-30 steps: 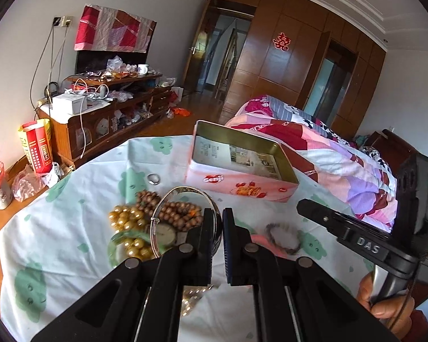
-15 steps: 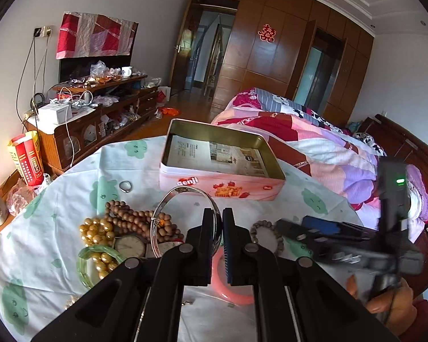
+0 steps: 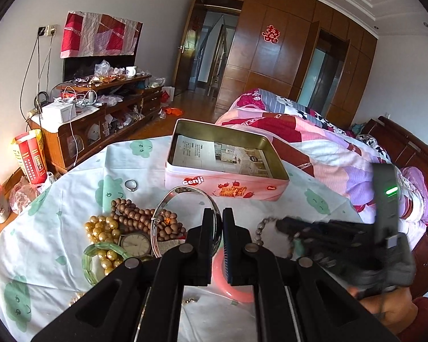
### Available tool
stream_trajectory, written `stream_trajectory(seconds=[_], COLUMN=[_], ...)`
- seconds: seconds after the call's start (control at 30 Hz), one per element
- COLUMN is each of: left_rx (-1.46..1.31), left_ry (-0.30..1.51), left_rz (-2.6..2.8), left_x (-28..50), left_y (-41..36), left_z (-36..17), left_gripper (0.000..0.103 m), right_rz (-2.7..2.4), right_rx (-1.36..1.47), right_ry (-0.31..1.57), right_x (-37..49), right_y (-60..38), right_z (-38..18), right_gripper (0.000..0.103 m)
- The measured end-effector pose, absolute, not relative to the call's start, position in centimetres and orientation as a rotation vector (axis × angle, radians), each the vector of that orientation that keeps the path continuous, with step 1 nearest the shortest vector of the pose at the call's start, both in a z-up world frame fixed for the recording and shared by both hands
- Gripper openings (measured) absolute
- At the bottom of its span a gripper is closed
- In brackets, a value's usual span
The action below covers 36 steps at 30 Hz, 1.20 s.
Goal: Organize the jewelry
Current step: 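Carry the dark bead bracelet and clear bangle with both tools over the pink tin, then open both tools to drop the bracelet and bangle into the tin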
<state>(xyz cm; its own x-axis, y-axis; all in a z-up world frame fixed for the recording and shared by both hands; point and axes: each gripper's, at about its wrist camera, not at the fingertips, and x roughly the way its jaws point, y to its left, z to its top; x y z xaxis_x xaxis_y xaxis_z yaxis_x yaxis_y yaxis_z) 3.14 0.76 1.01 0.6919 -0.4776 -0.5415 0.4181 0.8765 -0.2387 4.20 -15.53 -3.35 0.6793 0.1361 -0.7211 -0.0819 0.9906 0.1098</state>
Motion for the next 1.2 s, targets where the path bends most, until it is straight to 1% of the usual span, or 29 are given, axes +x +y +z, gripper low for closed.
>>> stream_trajectory(seconds=[0.23,0.43,0.53,0.67,0.87,0.97,1.0,1.03,1.07,1.1,1.13,1.17,1.2], left_rx=[-0.087,-0.065,-0.068,-0.086,-0.026,-0.031,-0.056,-0.094,-0.113,-0.121,-0.117,-0.104,-0.091], left_ry=[0.586,0.522,0.519,0.558,0.596,0.639,0.657,0.661,0.659,0.65,0.641,0.627,0.609], left_rz=[-0.519,-0.542,-0.535,-0.529,-0.5,-0.469,-0.471,-0.484,-0.483,-0.472,-0.462,-0.45,-0.437], left_x=[4.7,7.5,9.6,12.7,15.6,16.4,16.5,16.5,16.4,16.3,16.2,15.9,15.6], left_y=[-0.7,-3.2,-4.3,-5.6,-8.1,-8.2,-7.9,-7.4,-7.1,-6.8,-6.8,-6.9,-6.9], left_z=[2.6,4.4,4.1,2.9,0.7,-0.7,-0.7,-0.7,-0.7,-0.5,-0.4,-0.2,0.1], left_gripper=[0.005,0.005,0.005,0.005,0.006,0.007,0.007,0.007,0.009,0.012,0.021,0.032,0.039], right_rz=[0.194,0.222,0.209,0.203,0.165,0.151,0.136,0.128,0.127,0.123,0.117,0.11,0.102], right_rx=[0.189,0.318,0.361,0.439,0.498,0.476,0.473,0.48,0.5,0.531,0.552,0.578,0.596], right_ry=[0.595,0.504,0.51,0.555,0.604,0.611,0.608,0.61,0.62,0.622,0.614,0.59,0.566], right_x=[2.9,6.9,10.2,13.0,14.6,14.6,14.5,14.4,14.3,14.1,14.0,13.6,13.2], right_y=[-17.0,-18.8,-19.4,-20.5,-22.1,-22.4,-22.5,-22.7,-23.1,-23.5,-24.0,-24.4,-24.7], right_z=[2.1,5.0,4.7,2.7,-0.4,-0.4,-0.5,-0.6,-0.8,-0.9,-0.9,-0.8,-0.5], right_gripper=[0.012,0.012,0.012,0.012,0.012,0.013,0.014,0.018,0.021,0.027,0.031,0.033,0.041])
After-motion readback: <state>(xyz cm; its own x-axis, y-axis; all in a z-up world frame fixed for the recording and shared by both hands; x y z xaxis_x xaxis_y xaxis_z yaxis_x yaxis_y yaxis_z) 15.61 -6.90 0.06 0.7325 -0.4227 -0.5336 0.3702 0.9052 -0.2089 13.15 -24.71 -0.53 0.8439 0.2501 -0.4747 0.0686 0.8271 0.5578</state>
